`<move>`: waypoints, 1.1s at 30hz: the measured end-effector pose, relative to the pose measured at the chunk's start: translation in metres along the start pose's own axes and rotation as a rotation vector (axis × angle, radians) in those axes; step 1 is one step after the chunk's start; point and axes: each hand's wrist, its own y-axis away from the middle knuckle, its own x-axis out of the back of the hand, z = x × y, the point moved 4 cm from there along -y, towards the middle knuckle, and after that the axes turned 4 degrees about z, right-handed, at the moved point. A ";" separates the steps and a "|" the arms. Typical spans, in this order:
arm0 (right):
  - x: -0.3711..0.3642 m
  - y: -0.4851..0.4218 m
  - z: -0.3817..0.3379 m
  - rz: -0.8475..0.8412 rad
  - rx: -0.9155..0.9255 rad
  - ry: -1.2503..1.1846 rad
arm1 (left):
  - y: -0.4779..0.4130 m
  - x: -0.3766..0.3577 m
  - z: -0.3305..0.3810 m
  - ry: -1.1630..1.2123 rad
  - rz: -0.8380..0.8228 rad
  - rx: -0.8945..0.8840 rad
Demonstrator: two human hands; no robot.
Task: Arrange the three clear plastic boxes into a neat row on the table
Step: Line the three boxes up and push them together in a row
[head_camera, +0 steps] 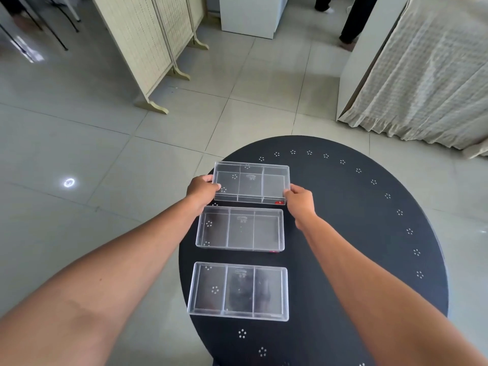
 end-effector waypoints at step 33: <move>-0.014 0.006 -0.018 -0.009 0.017 0.024 | -0.016 0.004 0.001 0.017 0.023 -0.035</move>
